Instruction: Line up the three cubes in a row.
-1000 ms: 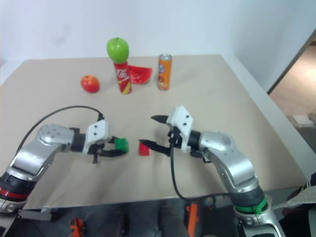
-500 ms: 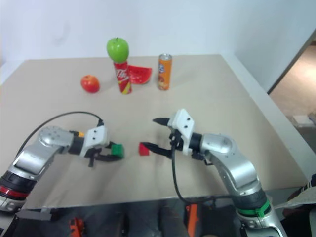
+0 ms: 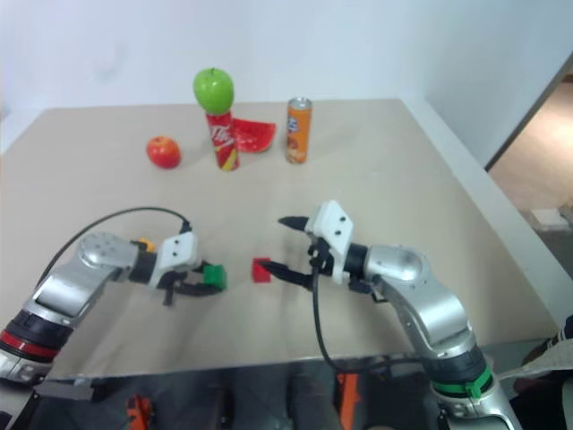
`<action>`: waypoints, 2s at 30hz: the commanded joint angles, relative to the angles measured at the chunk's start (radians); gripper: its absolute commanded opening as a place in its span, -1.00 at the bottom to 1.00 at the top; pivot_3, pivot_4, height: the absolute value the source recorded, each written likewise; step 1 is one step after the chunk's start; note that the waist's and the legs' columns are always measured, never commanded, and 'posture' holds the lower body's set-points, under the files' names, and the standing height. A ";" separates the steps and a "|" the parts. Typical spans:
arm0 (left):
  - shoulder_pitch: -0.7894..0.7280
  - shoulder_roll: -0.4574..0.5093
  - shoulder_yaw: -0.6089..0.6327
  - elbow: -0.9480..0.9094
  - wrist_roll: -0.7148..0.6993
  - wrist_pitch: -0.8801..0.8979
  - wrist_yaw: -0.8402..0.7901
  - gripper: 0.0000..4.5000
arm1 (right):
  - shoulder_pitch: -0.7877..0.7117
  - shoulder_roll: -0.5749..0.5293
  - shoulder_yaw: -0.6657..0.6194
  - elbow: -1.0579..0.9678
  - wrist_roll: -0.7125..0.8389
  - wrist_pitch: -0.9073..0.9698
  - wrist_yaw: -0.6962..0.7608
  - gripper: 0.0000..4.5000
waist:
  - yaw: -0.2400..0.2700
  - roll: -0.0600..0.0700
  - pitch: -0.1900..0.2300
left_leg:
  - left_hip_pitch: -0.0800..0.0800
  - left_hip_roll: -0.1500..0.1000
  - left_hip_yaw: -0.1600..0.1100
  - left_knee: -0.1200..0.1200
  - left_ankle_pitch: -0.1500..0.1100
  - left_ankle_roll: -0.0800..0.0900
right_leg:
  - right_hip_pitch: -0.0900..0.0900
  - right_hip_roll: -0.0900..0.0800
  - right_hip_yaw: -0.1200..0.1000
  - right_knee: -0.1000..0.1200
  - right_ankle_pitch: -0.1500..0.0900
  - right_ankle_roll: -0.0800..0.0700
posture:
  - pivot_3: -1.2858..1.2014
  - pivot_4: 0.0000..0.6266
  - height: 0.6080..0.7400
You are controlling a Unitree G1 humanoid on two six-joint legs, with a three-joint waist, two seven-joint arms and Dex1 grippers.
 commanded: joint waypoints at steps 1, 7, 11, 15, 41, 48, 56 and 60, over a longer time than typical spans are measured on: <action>-0.020 0.001 0.000 0.002 0.009 -0.021 -0.005 -0.41 | 0.000 -0.007 -0.039 -0.052 0.019 0.000 -0.007 1.00 | 0.000 0.000 0.000 | 0.000 0.000 0.000 0.000 0.000 0.000 | 0.000 0.000 0.000 0.000 0.000 0.000 | 0.03 -0.52 1.00; -0.036 0.001 -0.009 0.020 0.018 -0.030 -0.015 0.06 | 0.001 -0.009 -0.043 -0.059 0.026 0.007 -0.010 1.00 | 0.000 0.000 0.000 | 0.000 0.000 0.000 0.000 0.000 0.000 | 0.000 0.000 0.000 0.000 0.000 0.000 | 0.03 -0.52 1.00; -0.048 0.008 -0.002 0.028 0.022 -0.039 -0.028 0.58 | 0.002 -0.005 -0.044 -0.064 0.030 0.010 -0.007 1.00 | 0.000 0.000 0.000 | 0.000 0.000 0.000 0.000 0.000 0.000 | 0.000 0.000 0.000 0.000 0.000 0.000 | 0.03 -0.52 1.00; -0.069 0.021 0.013 0.028 0.023 -0.046 -0.041 0.98 | -0.005 -0.007 -0.043 -0.058 0.028 0.004 0.002 1.00 | 0.000 0.000 0.000 | 0.000 0.000 0.000 0.000 0.000 0.000 | 0.000 0.000 0.000 0.000 0.000 0.000 | 0.03 -0.52 1.00; 0.121 -0.090 0.624 -0.350 -0.230 0.447 0.593 0.98 | -0.069 -0.020 -0.034 0.031 0.029 -0.026 0.122 1.00 | -0.001 -0.002 0.001 | 0.001 0.002 -0.001 -0.002 0.000 0.000 | 0.000 0.001 -0.001 0.000 -0.001 -0.001 | 0.03 -0.52 1.00; 0.286 -0.171 0.623 -0.411 -0.213 0.356 0.697 0.98 | -0.085 -0.013 -0.021 0.052 0.018 -0.036 0.143 1.00 | 0.001 -0.003 0.001 | 0.003 0.000 0.000 -0.001 0.000 -0.001 | 0.002 -0.002 0.000 0.000 0.000 0.000 | 0.03 -0.52 1.00; 0.347 -0.150 0.573 -0.275 -0.178 0.210 0.649 0.98 | -0.089 -0.016 -0.018 0.049 0.012 -0.022 0.136 1.00 | 0.001 -0.003 0.001 | 0.003 0.000 0.000 -0.001 0.001 -0.001 | 0.002 -0.001 0.000 0.000 -0.001 -0.003 | 0.03 -0.52 1.00; 0.345 -0.146 0.544 -0.229 -0.174 0.178 0.625 0.98 | -0.082 -0.020 -0.022 0.035 0.013 -0.013 0.126 1.00 | 0.001 -0.003 0.001 | 0.003 0.000 0.000 -0.001 0.001 -0.001 | 0.002 -0.001 0.000 0.000 -0.001 -0.002 | 0.03 -0.52 1.00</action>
